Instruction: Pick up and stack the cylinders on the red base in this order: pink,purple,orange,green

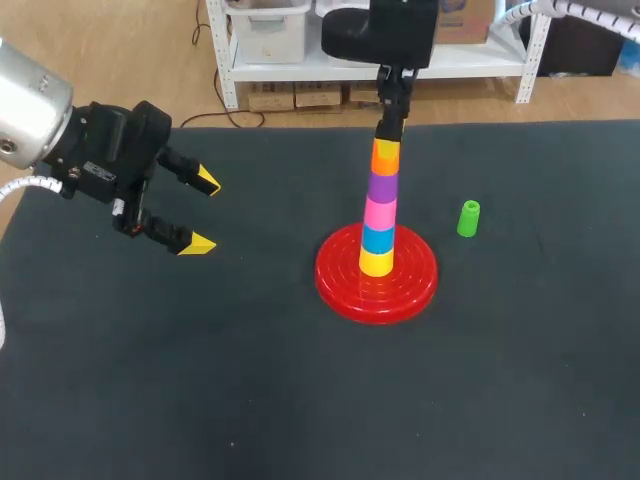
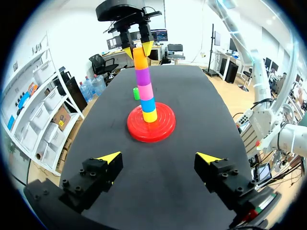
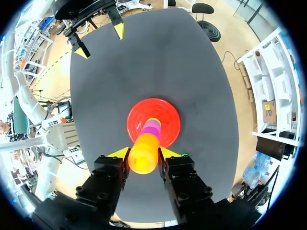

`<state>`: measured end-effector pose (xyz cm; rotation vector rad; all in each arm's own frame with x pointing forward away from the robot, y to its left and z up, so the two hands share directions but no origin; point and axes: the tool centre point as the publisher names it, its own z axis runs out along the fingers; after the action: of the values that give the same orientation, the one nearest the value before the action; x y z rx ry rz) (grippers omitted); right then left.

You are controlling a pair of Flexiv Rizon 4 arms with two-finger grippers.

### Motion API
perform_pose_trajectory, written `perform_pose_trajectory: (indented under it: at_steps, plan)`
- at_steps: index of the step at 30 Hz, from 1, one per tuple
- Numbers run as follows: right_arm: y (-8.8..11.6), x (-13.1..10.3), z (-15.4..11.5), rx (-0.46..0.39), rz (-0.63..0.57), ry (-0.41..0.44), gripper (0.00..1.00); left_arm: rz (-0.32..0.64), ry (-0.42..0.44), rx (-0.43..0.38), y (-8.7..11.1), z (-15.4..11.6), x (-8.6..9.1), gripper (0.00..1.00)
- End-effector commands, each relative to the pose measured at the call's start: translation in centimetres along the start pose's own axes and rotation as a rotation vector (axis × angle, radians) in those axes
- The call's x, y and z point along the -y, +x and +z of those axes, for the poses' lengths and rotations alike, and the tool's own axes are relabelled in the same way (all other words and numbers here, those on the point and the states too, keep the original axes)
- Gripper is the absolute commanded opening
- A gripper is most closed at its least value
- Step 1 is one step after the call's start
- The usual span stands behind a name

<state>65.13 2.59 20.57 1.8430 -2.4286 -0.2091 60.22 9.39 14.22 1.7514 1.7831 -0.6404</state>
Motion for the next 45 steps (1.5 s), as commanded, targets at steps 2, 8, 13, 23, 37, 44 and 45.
perform_pose_trajectory:
  at_steps: [2,8,13,23,37,44,45]
  plan:
    - [0.1,-0.1,1.1,0.009,-0.007,0.004,0.0,0.0,-0.001,-0.001,0.0,0.1,0.0,1.0]
    - [-0.4,-0.5,0.5,0.014,-0.025,0.014,1.0,0.0,-0.001,-0.001,0.0,0.1,0.0,1.0]
    - [-0.7,-0.7,-0.3,0.019,-0.033,0.03,1.0,0.0,-0.001,-0.001,0.0,0.1,0.0,1.0]
    - [0.4,-0.7,-2.9,0.066,-0.005,0.089,1.0,0.0,-0.001,-0.001,0.0,0.1,0.0,1.0]
    - [6.6,-0.4,-3.7,0.119,0.186,0.139,1.0,0.0,-0.001,-0.001,0.0,0.1,0.0,1.0]
    - [8.6,1.3,-0.6,0.071,0.269,0.129,1.0,0.0,-0.001,-0.001,0.0,0.1,0.0,1.0]
    - [8.7,1.7,-0.2,0.066,0.273,0.122,1.0,0.0,-0.001,-0.001,0.0,0.1,0.0,1.0]
